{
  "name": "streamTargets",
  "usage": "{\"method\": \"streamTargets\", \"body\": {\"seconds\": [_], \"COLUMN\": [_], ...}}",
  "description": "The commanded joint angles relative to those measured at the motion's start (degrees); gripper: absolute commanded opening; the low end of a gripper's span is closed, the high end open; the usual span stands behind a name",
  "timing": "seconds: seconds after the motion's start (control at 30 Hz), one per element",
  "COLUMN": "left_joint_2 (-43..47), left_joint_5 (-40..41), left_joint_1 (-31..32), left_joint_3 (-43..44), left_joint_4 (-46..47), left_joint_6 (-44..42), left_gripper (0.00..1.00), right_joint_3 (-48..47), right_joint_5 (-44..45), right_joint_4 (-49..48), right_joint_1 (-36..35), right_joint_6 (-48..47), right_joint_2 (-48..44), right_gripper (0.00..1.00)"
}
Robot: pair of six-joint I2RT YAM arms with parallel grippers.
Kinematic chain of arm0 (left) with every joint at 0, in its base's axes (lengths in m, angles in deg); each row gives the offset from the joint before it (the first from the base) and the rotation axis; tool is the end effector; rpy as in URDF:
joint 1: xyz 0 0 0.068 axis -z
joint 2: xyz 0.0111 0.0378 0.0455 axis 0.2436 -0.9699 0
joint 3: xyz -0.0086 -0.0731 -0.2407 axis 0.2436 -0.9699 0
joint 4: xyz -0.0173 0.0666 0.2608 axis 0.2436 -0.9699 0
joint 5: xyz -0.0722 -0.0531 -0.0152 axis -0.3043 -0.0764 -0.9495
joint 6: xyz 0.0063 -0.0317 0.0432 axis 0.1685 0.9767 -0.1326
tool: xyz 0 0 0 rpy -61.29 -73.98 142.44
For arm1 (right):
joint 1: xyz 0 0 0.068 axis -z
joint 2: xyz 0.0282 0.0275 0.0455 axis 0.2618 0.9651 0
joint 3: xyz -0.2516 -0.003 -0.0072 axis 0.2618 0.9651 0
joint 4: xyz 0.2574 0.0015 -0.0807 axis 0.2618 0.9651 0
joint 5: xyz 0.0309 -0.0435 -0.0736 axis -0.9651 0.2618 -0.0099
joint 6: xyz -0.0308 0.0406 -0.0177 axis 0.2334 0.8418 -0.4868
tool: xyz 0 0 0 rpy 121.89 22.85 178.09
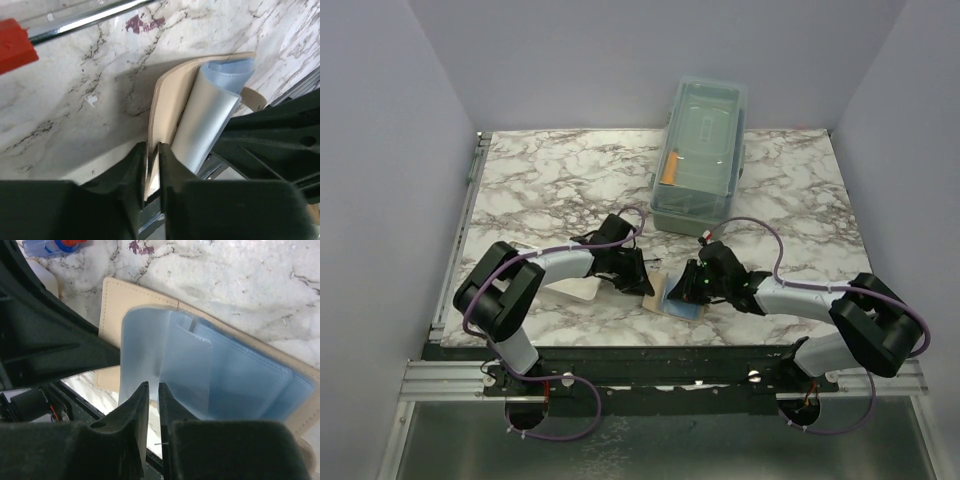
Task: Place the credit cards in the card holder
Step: Open the card holder at the center of the board.
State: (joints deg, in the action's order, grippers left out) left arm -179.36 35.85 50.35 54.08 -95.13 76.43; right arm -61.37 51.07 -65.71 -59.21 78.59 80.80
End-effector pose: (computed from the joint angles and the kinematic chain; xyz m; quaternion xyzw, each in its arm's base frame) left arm 0.2408 -0.1980 0.1144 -0.0085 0.9344 -0.3541 0.0385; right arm 0.1832 0.1857 0.1180 0.0364 0.9141 0.3484 0.2041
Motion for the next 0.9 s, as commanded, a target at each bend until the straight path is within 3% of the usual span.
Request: {"method": "streamTargets", "body": {"seconds": [0.0, 0.1, 0.23, 0.4, 0.53, 0.77, 0.87], "left_joint_2": [4.27, 7.87, 11.28, 10.71, 8.00, 3.20, 2.26], "left_joint_5": [1.71, 4.61, 4.97, -1.78, -4.73, -6.34, -6.50], "left_joint_1": [0.31, 0.31, 0.31, 0.76, 2.83, 7.26, 8.23], "left_joint_3": [2.14, 4.67, 7.13, 8.15, 8.09, 6.68, 6.48], "left_joint_4": [-4.95, -8.97, -10.89, -6.93, -3.20, 4.47, 5.62], "left_joint_6": [-2.80, -4.25, -4.42, -2.60, -1.15, 2.30, 2.98], "left_gripper": [0.29, 0.39, 0.42, 0.23, 0.13, 0.08, 0.07], "right_joint_3": [-2.68, -3.19, -2.48, -1.69, -3.16, -0.61, 1.88], "right_joint_5": [0.85, 2.92, 5.63, -0.65, 2.15, 3.56, -0.86], "right_joint_4": [1.62, 4.55, 7.05, -2.34, 0.70, 1.29, -6.63], "right_joint_1": [0.17, 0.17, 0.21, 0.17, 0.19, 0.18, 0.21], "right_joint_6": [-1.53, -1.30, -0.57, -1.97, -0.25, 1.12, 0.19], "right_joint_2": [2.41, 1.93, 0.91, 2.55, 3.61, 0.91, 0.60], "right_gripper": [0.15, 0.14, 0.13, 0.13, 0.09, 0.02, 0.02]}}
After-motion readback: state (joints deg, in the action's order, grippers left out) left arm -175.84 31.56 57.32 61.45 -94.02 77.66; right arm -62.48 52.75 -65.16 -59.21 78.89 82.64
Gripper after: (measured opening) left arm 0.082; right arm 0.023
